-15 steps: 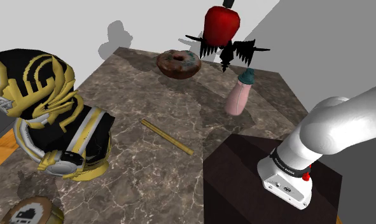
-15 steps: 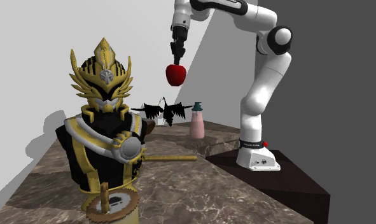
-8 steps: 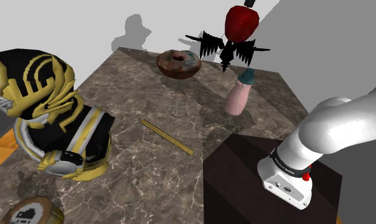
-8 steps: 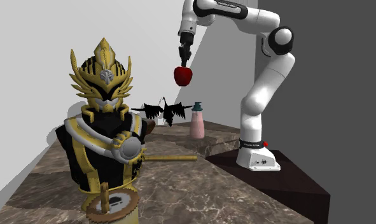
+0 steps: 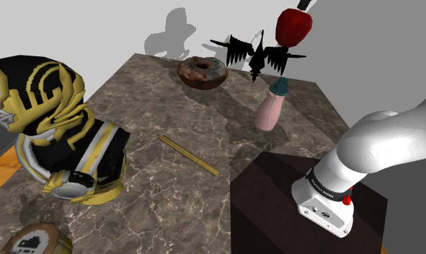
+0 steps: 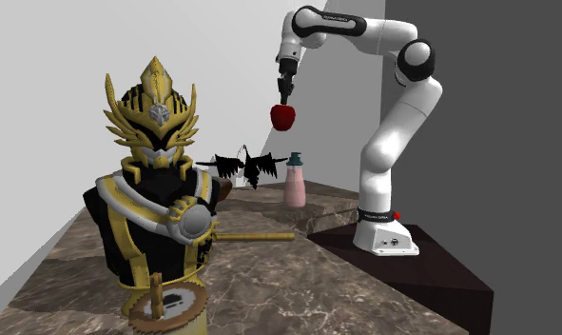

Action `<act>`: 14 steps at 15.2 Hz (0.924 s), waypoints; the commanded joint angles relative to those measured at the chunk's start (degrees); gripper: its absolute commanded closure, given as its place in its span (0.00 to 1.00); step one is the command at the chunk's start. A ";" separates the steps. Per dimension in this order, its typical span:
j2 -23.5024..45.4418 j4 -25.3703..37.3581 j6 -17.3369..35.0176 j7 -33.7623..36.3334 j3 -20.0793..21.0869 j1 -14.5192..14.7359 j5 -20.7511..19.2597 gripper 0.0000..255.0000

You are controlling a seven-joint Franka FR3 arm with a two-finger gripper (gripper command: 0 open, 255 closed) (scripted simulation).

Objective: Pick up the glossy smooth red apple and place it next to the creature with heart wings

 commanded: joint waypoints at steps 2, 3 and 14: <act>0.82 1.20 -0.29 -4.37 -3.57 -0.88 -1.31 1.00; 1.21 1.64 -0.30 -5.81 -4.77 -1.16 -1.70 1.00; 9.80 10.76 -0.25 -22.33 -18.79 -3.43 -3.69 1.00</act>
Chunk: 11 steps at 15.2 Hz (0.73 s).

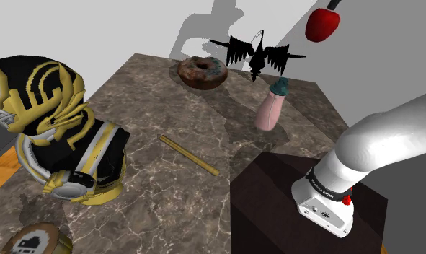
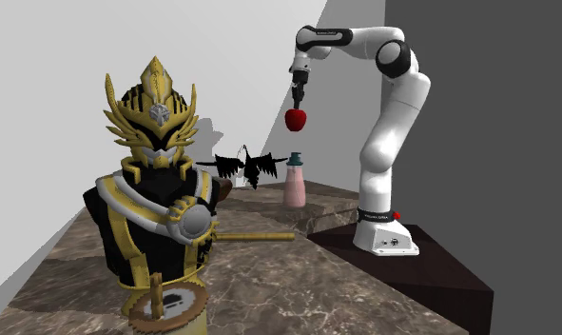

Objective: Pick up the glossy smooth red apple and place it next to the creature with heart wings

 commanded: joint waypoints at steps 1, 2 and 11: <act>1.99 1.81 0.26 -3.32 -2.76 -0.39 0.13 1.00; 3.29 3.14 0.21 -4.97 -4.20 -0.53 0.39 1.00; 18.23 16.69 -0.81 -20.61 -17.32 -3.18 7.59 1.00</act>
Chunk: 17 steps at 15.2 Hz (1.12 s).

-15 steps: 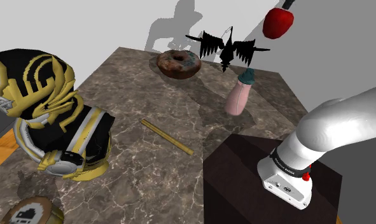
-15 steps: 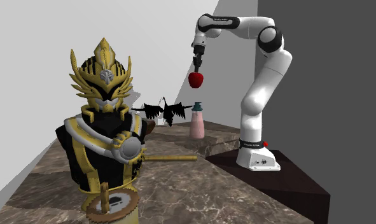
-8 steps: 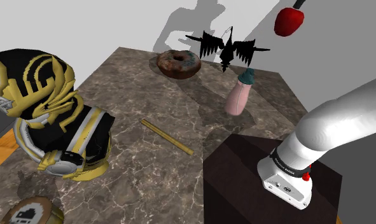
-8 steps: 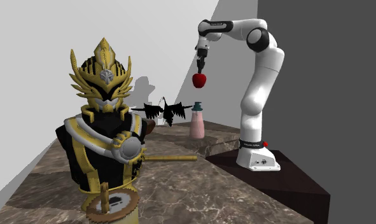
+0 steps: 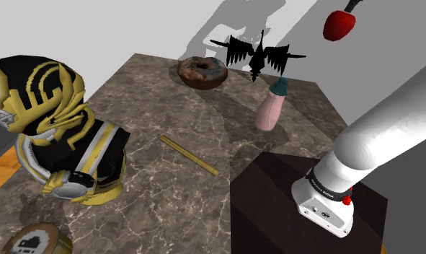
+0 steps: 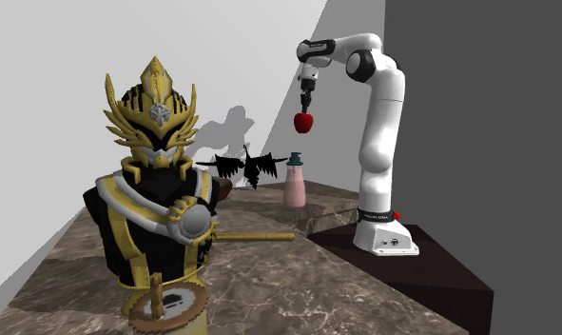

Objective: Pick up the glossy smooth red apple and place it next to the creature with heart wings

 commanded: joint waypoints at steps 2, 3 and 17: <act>-0.07 -1.93 1.91 -0.74 -0.30 -0.20 -0.05 1.00; -0.58 -3.21 2.80 -0.56 -0.11 -0.16 -0.38 1.00; -5.32 -18.45 14.33 0.77 1.25 -0.42 -3.28 1.00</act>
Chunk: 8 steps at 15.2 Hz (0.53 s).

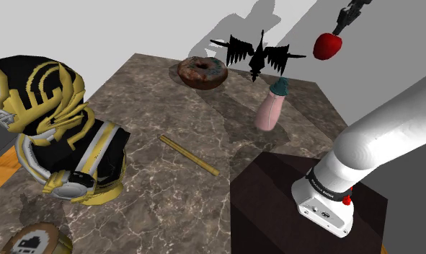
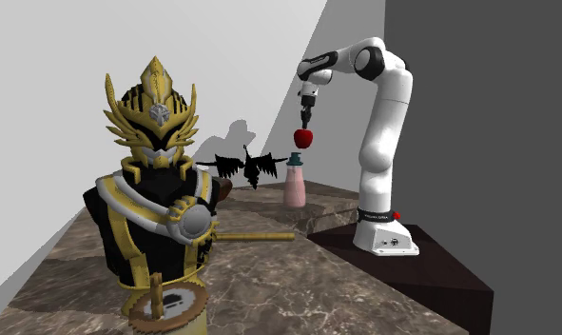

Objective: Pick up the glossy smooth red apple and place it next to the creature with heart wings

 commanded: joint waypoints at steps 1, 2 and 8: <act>-0.31 -1.89 1.68 0.08 0.05 -0.05 -0.19 1.00; -0.48 -2.82 2.46 0.10 0.07 -0.09 -0.29 1.00; -1.16 -8.02 7.10 0.09 0.01 -0.33 -0.74 1.00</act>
